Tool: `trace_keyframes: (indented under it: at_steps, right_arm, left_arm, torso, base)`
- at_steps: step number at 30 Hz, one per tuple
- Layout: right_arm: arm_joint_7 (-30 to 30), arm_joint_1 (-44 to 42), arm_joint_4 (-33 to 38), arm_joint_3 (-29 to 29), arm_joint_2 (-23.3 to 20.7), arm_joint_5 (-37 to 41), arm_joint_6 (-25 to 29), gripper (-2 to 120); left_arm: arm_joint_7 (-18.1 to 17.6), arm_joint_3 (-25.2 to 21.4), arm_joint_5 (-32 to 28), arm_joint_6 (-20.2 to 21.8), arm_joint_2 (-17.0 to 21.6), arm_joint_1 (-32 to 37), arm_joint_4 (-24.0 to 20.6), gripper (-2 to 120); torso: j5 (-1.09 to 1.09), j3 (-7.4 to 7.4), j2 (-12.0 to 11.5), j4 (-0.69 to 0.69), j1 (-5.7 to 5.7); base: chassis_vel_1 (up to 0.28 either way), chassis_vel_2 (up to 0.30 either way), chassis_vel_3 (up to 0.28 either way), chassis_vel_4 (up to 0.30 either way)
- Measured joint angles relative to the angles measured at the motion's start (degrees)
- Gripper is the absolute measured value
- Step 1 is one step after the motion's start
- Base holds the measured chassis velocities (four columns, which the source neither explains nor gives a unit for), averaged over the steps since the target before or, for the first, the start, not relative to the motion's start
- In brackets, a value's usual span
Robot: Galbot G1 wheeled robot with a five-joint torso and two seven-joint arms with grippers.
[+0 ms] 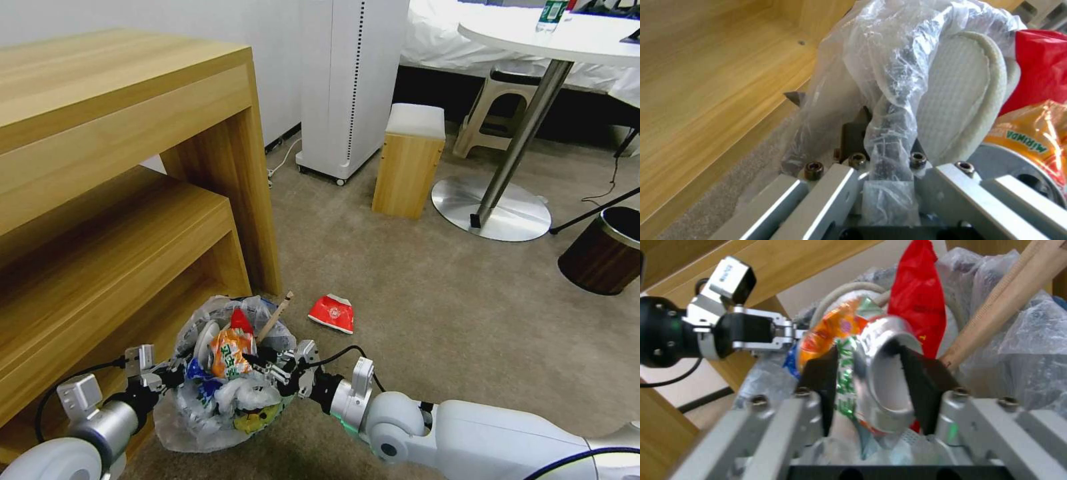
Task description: Pick up the trash bin and place the garbage on the floor into it.
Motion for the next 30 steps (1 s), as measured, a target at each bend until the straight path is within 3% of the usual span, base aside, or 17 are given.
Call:
trace_keyframes:
  at_steps: [8, 12, 13, 15, 23, 26, 30]
  right_arm:
    - [-0.2, -1.0, 1.5, 2.3, -1.3, -0.2, 0.5, 69]
    - [0.7, -3.2, 2.5, 7.5, -0.9, -0.5, 0.9, 89]
    - [0.7, -3.2, 2.5, 7.5, -0.9, -0.5, 0.9, 89]
    - [1.4, -4.4, 2.8, 12.4, -0.8, 0.6, 0.6, 98]
    - [2.9, -7.4, -2.3, 23.1, -2.8, 1.3, -2.5, 100]
    - [4.3, -9.2, -9.3, 26.7, -3.5, -1.3, -4.4, 100]
    - [5.0, -8.9, -18.5, 26.9, -3.2, -6.1, -6.6, 100]
  left_arm:
    - [0.4, -0.1, 0.9, -0.2, -0.5, -0.1, 1.3, 1]
    - [0.9, -0.1, 1.7, -0.4, -1.2, 0.0, 1.7, 1]
    - [0.9, -0.1, 1.7, -0.4, -1.2, 0.0, 1.7, 1]
    - [1.1, -0.1, 2.0, -0.6, -1.3, 0.0, 1.9, 1]
    - [1.6, 0.0, 2.5, -1.1, -1.5, -0.3, 2.8, 1]
    - [2.0, 0.4, 3.2, -1.3, -1.7, -0.6, 3.5, 1]
    - [2.1, 0.6, 3.4, -1.5, -1.8, -1.0, 4.1, 1]
  torso:
    - [-0.01, 0.00, 0.0, 0.00, 0.00]
    - [0.00, 0.00, 0.0, 0.00, 0.00]
    - [0.00, 0.00, 0.0, 0.00, 0.00]
    - [0.00, 0.00, 0.0, 0.01, 0.00]
    - [0.00, 0.00, 0.0, 0.00, 0.00]
    - [0.01, 0.00, 0.0, 0.00, 0.00]
    - [0.01, 0.01, 0.0, -0.02, 0.00]
  base:
    - [0.000, 0.000, 0.000, 0.000]
    - [0.000, 0.000, 0.000, 0.000]
    - [0.000, 0.000, 0.000, 0.000]
    - [0.000, 0.000, 0.000, 0.000]
    - [0.000, 0.000, 0.000, 0.000]
    - [0.000, 0.000, 0.000, 0.000]
    - [0.000, 0.000, 0.000, 0.000]
